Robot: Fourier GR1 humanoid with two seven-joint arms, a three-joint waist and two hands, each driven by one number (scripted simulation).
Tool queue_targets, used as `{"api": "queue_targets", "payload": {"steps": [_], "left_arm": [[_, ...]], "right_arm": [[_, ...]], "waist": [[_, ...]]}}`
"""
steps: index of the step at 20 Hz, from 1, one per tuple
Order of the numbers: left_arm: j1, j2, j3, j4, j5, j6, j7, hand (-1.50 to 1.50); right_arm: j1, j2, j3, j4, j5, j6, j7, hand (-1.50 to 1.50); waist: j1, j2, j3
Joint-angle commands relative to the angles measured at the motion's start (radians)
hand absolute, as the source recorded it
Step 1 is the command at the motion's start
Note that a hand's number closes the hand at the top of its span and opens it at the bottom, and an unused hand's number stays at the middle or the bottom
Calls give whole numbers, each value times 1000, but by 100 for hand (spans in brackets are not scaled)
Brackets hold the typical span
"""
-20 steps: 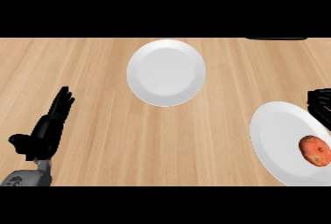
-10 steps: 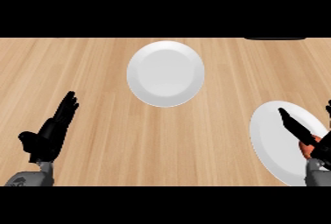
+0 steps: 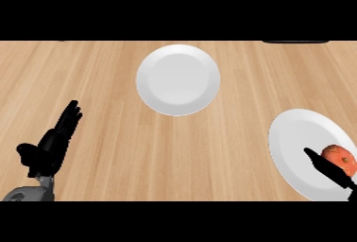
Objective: Pick the squash from the plate and place it in the plate
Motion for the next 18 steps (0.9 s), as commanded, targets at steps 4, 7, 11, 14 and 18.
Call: {"api": "queue_targets", "payload": {"steps": [4,7,11,14,18], "left_arm": [[9,-40,-27,-43,-26,35,14,0],[26,-24,-20,-51,-12,7,12,0],[-3,-24,-8,-18,-28,5,23,0],[-71,-31,17,44,-30,9,31,0],[13,-46,0,-104,-35,16,90,0]], "right_arm": [[139,-161,60,-106,145,205,395,-150],[130,-229,77,-217,162,342,601,-150],[60,-216,86,-291,192,444,791,-150],[66,-252,43,-300,176,526,849,-150],[72,-209,21,-276,182,572,847,-150]], "waist": [[1,1,-1],[9,0,-1],[7,1,3],[-1,2,3],[7,0,4]]}}
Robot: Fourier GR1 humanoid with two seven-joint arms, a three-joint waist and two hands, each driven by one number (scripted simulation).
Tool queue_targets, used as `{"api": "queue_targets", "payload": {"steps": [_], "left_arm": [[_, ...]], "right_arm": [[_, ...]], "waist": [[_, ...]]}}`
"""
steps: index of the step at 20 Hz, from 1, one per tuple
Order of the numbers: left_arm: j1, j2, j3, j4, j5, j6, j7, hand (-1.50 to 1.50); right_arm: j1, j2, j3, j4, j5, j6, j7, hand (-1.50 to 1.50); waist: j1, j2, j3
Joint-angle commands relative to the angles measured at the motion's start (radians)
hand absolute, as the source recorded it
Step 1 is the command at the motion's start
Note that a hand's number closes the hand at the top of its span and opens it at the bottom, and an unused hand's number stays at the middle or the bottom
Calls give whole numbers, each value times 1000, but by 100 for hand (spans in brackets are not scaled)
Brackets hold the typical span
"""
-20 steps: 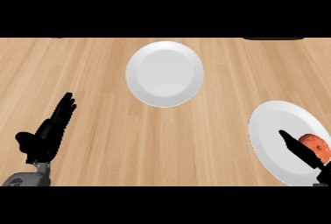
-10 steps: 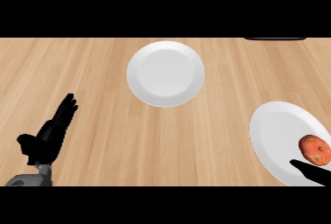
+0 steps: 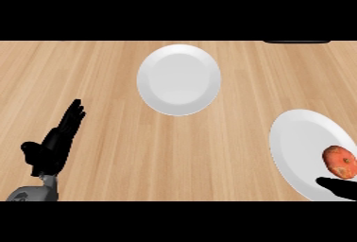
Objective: Pick the squash from the plate and place it in the plate
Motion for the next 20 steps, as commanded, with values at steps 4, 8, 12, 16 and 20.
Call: {"api": "queue_targets", "payload": {"steps": [4,8,12,16,20], "left_arm": [[9,17,36,37,10,-61,-52,0],[-23,-31,25,98,-35,-37,-77,0],[-40,-33,33,61,-60,-27,-30,0],[39,-23,46,-81,-28,-64,39,0],[-77,-74,57,27,-74,-11,41,0]], "right_arm": [[-85,23,-7,121,-10,145,93,-150],[-115,74,-28,227,-10,160,-11,-150],[-163,132,-33,320,28,162,-62,-150],[-174,114,-90,390,61,203,-94,-150],[-128,154,-114,358,90,209,-99,-150]], "waist": [[7,1,1],[3,2,1],[3,1,2],[7,0,2],[-2,0,1]]}}
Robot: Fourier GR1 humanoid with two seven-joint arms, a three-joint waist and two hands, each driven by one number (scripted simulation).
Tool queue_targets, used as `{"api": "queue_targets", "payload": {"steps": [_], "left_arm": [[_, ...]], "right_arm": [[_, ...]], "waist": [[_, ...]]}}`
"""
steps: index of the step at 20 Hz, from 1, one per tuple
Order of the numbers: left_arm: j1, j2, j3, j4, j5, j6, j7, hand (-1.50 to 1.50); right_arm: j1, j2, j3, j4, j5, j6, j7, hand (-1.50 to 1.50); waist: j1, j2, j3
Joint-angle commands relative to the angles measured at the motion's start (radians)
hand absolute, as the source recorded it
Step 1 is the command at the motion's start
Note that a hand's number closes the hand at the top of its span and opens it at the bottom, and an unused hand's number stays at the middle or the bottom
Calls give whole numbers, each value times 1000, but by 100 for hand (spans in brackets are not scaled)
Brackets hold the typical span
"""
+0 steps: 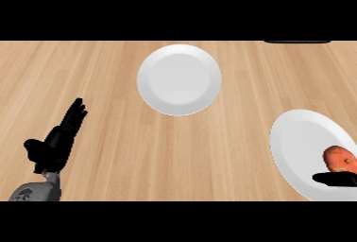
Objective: Pick the squash from the plate and place it in the plate
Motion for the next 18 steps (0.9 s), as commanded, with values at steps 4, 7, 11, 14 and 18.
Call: {"api": "queue_targets", "payload": {"steps": [4,7,11,14,18], "left_arm": [[-25,-19,16,30,-43,4,-10,0],[21,-33,6,23,-52,-3,-57,0],[16,15,54,-15,-15,-57,-5,0],[38,-39,9,-82,-48,-11,29,0],[45,-34,24,-25,-47,-30,-10,0]], "right_arm": [[-119,35,-75,231,-3,42,-144,-150],[-108,58,-33,196,-3,67,-211,150],[-81,78,-71,253,18,30,-298,150],[-86,92,-63,229,43,32,-280,150],[-94,58,-47,208,168,-36,-275,150]], "waist": [[2,2,0],[2,1,0],[2,0,0],[3,-1,0],[5,0,0]]}}
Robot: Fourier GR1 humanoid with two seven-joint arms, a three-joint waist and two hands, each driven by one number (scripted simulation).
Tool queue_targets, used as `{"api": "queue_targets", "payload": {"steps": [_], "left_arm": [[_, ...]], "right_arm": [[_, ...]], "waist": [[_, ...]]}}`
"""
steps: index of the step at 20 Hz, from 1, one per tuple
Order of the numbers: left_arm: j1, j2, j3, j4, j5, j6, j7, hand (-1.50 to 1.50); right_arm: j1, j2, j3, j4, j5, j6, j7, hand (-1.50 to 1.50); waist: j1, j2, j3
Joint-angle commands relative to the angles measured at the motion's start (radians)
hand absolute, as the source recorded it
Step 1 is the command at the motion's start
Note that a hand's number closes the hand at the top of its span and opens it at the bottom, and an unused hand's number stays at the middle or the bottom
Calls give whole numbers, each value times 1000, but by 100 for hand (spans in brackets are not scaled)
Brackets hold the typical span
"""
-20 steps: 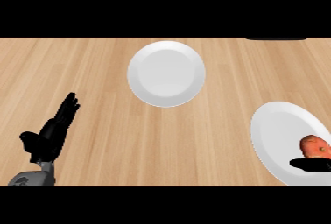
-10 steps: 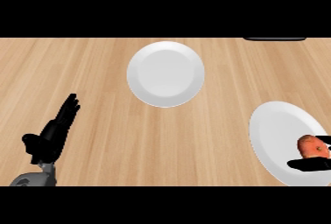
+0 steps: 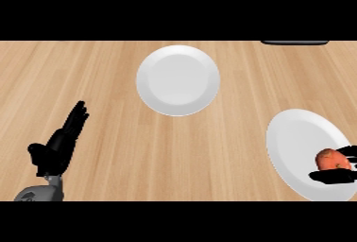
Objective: Pick the squash from the plate and place it in the plate
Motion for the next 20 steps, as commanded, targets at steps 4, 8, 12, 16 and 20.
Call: {"api": "queue_targets", "payload": {"steps": [4,8,12,16,20], "left_arm": [[-16,-10,-16,-31,-6,-1,30,0],[-15,4,-9,-27,12,-30,22,0],[7,0,-3,-40,-2,-9,33,0],[66,-9,-4,-116,5,-13,40,0],[58,-14,6,-50,-12,-15,-10,0]], "right_arm": [[-104,-37,139,-31,105,25,-188,150],[-199,-84,224,4,85,108,-447,150],[-277,-81,202,37,46,120,-584,150],[-277,-105,164,-35,32,158,-622,150],[-332,-53,157,-97,83,103,-580,150]], "waist": [[29,10,16],[57,15,18],[20,8,16],[10,5,15],[8,6,15]]}}
